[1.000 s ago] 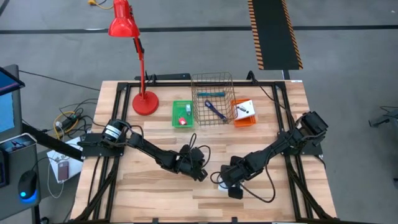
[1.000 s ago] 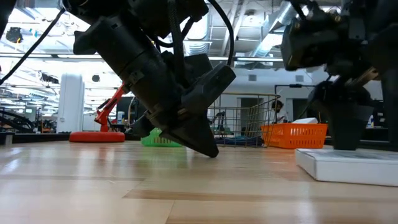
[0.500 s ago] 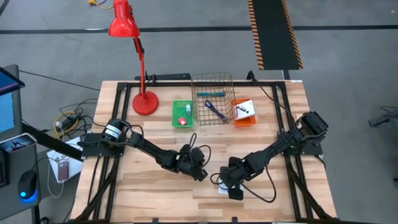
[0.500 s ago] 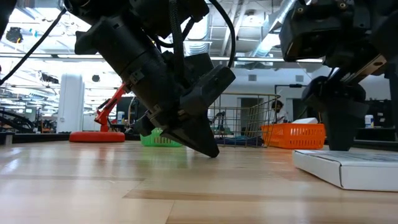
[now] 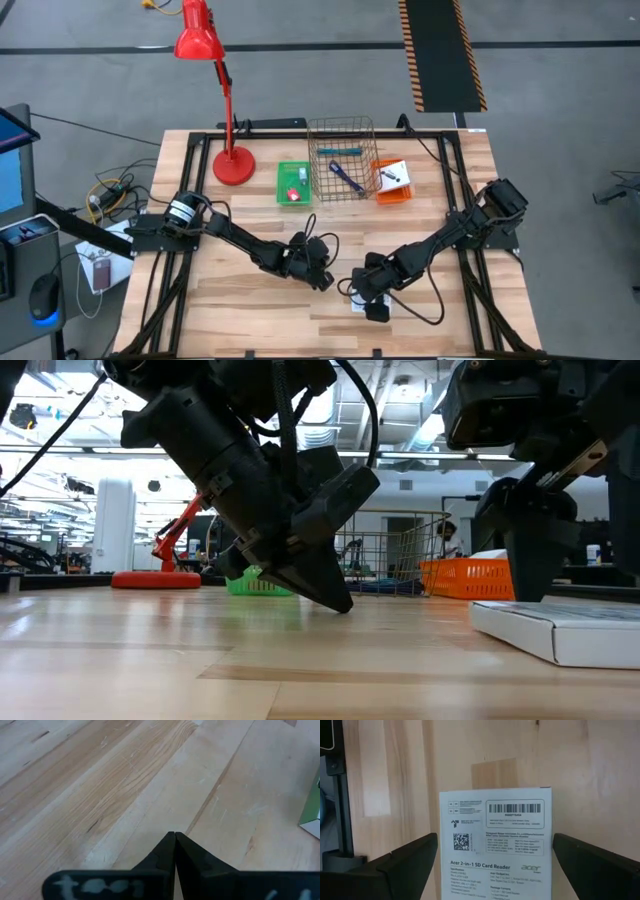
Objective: Pick and place items into bin
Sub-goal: Put the white box into the orange bin
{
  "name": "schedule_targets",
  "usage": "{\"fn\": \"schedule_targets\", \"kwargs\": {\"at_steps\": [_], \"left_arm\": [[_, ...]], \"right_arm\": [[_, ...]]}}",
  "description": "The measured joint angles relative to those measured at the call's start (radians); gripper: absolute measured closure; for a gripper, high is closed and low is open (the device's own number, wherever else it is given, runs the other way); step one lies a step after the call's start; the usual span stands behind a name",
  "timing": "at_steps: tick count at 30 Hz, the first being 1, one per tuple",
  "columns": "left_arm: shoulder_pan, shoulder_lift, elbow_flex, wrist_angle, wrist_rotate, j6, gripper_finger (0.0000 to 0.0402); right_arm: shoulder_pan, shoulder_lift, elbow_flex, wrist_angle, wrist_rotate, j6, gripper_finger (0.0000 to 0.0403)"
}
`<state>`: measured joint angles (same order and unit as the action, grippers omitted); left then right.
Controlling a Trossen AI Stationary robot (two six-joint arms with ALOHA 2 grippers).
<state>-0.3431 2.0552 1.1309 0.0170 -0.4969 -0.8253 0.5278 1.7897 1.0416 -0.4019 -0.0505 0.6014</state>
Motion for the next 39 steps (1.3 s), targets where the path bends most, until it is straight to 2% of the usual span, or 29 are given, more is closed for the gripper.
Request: {"fn": "schedule_targets", "kwargs": {"at_steps": [17, 24, 33, 39], "left_arm": [[0.0, 0.0, 0.0, 0.0, 0.002, -0.005, 0.0402], [0.0, -0.001, 0.0, 0.0, 0.002, -0.005, 0.0401], [0.0, -0.001, 0.001, 0.001, 0.003, -0.005, 0.0402], [0.0, -0.001, 0.001, 0.001, -0.005, 0.044, 0.0401]], "right_arm": [[0.022, 0.0, 0.001, -0.008, -0.013, 0.053, 0.0012], [0.058, -0.001, 0.001, -0.068, 0.063, 0.053, 0.0012], [0.076, 0.097, 0.012, -0.074, 0.065, 0.054, 0.0012], [0.072, 0.105, 0.012, -0.067, 0.069, 0.048, 0.0018]]}}
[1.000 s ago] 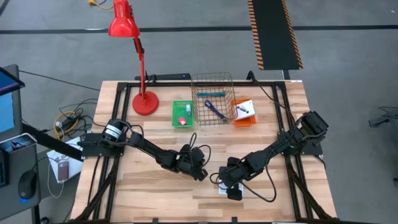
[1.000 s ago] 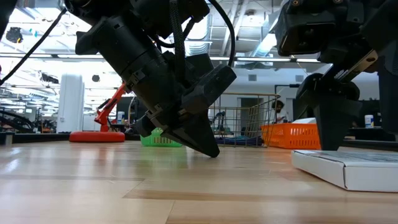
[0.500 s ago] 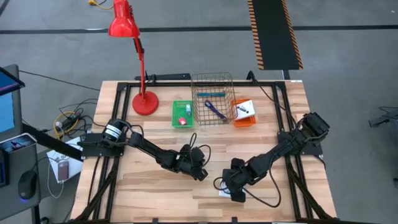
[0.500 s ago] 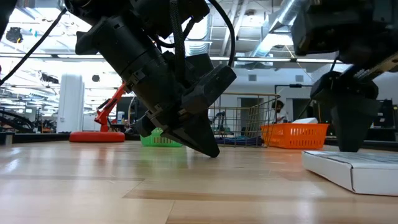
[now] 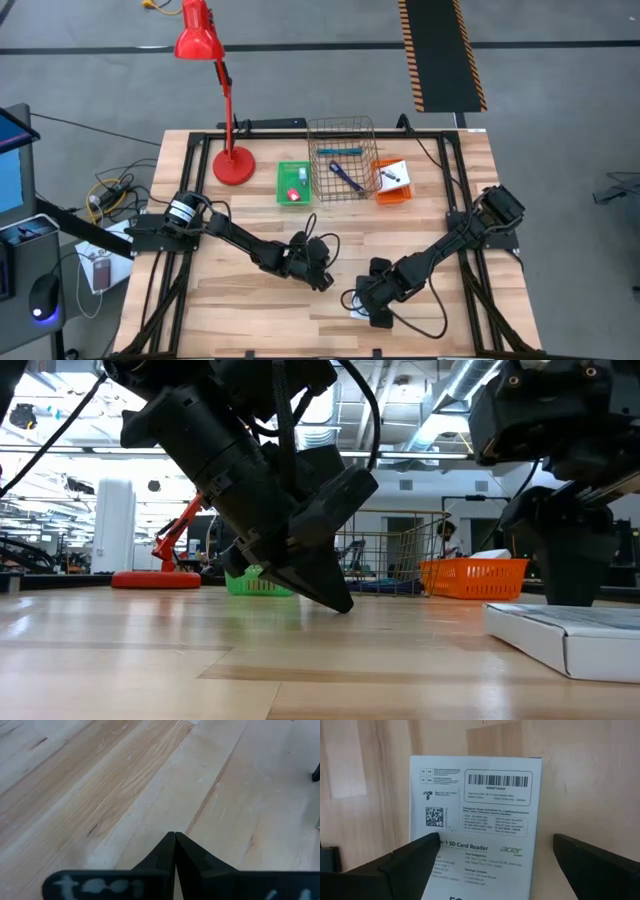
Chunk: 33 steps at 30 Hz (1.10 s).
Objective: Pick and place items into bin
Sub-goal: Put the white box into the orange bin
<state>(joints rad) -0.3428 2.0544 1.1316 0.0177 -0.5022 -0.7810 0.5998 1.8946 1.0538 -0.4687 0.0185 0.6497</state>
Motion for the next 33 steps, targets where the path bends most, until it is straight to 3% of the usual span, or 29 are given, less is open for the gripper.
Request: {"fn": "schedule_targets", "kwargs": {"at_steps": [5, 9, 11, 18, 26, 33], "left_arm": [[0.002, 0.003, 0.0, 0.095, 0.014, 0.026, 0.0401], [0.001, 0.01, 0.0, 0.301, 0.169, 0.216, 0.0401], [-0.006, 0.01, 0.001, 0.35, 0.186, 0.254, 0.0401], [-0.019, 0.01, -0.01, 0.306, 0.226, 0.278, 0.0401], [-0.066, 0.027, -0.018, 0.297, 0.359, 0.561, 0.0401], [-0.064, 0.026, -0.017, 0.34, 0.336, 0.592, 0.0401]], "right_arm": [[-0.007, 0.0, -0.001, -0.002, 0.006, -0.007, 0.0039], [-0.017, 0.0, -0.001, 0.002, 0.017, -0.025, 0.0053], [-0.023, 0.0, -0.001, 0.003, 0.022, -0.039, 0.0058], [-0.06, 0.002, -0.001, 0.004, 0.024, -0.059, 0.0062], [-0.101, 0.004, -0.001, 0.04, 0.099, -0.09, 0.0065], [-0.129, 0.006, -0.002, 0.057, 0.1, -0.101, 0.007]]}}
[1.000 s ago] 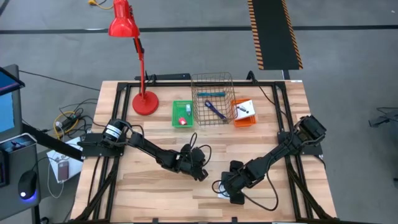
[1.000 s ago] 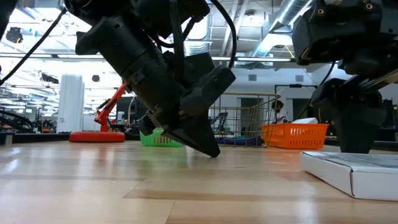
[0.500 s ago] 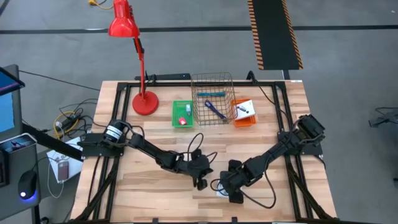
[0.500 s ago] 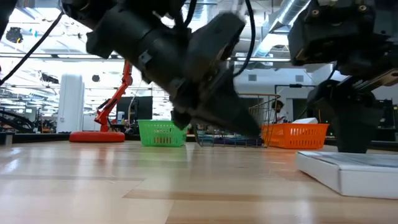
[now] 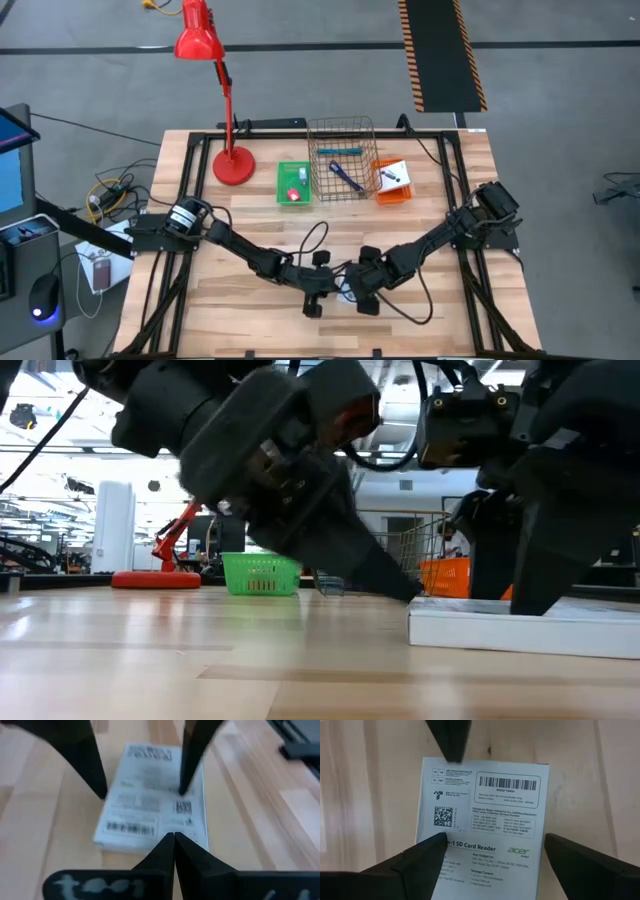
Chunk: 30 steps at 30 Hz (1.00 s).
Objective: Pick and place items into bin
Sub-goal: Put the white box into the orange bin
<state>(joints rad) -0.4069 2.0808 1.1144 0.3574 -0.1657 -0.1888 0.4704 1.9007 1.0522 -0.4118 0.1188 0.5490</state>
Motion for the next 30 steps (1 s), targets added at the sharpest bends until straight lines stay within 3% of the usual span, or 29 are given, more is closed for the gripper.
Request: {"fn": "schedule_targets", "kwargs": {"at_steps": [7, 18, 30], "left_arm": [[0.003, 0.0, 0.001, -0.005, -0.002, -0.061, 0.0401], [0.007, -0.003, 0.002, -0.145, 0.013, -0.133, 0.0401], [0.059, -0.002, 0.0, -0.101, 0.12, -0.117, 0.0401]], "right_arm": [[-0.002, 0.0, -0.001, 0.005, 0.0, -0.001, 0.007], [-0.001, 0.0, -0.001, 0.009, -0.005, -0.001, 0.007], [-0.009, 0.004, -0.005, 0.044, -0.012, -0.01, 0.0072]]}}
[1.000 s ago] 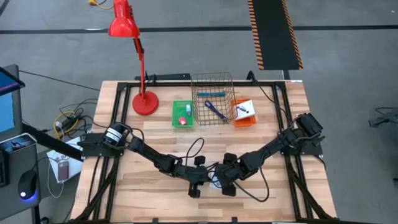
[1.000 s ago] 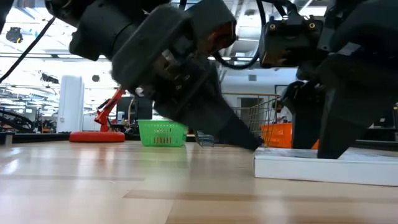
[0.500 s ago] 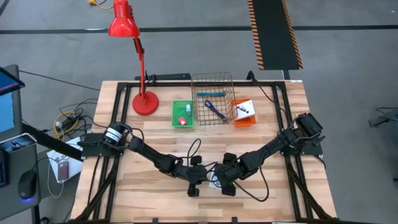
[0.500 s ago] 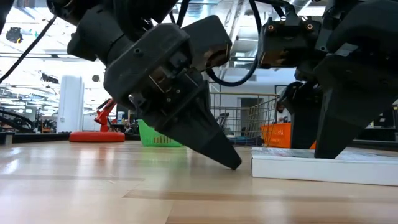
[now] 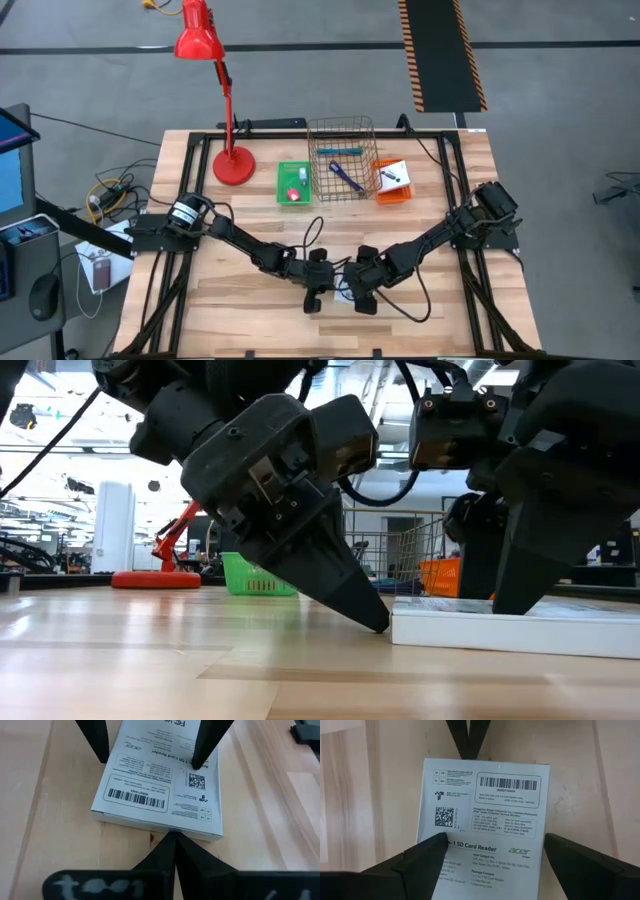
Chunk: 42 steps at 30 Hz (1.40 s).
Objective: Pick and place items into bin
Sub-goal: Put the white box into the orange bin
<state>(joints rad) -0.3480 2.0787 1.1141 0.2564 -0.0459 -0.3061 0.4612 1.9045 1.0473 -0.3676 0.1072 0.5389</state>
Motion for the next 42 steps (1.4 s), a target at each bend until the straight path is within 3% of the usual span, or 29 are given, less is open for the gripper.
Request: {"fn": "schedule_targets", "kwargs": {"at_steps": [6, 19, 26, 42], "left_arm": [[0.008, 0.0, 0.0, 0.001, 0.016, -0.009, 0.0401], [0.008, 0.0, -0.001, 0.008, 0.016, -0.007, 0.0402], [0.003, 0.0, -0.001, 0.009, 0.006, -0.004, 0.0402], [0.003, 0.002, 0.0, 0.007, -0.01, -0.009, 0.0401]], "right_arm": [[-0.024, 0.0, 0.0, 0.002, -0.023, 0.024, 0.0115], [-0.051, -0.003, 0.0, -0.017, -0.035, 0.066, 0.0311], [-0.055, -0.003, 0.0, -0.028, -0.037, 0.059, 0.0392], [-0.058, -0.056, -0.006, -0.118, -0.048, 0.112, 0.0402]]}}
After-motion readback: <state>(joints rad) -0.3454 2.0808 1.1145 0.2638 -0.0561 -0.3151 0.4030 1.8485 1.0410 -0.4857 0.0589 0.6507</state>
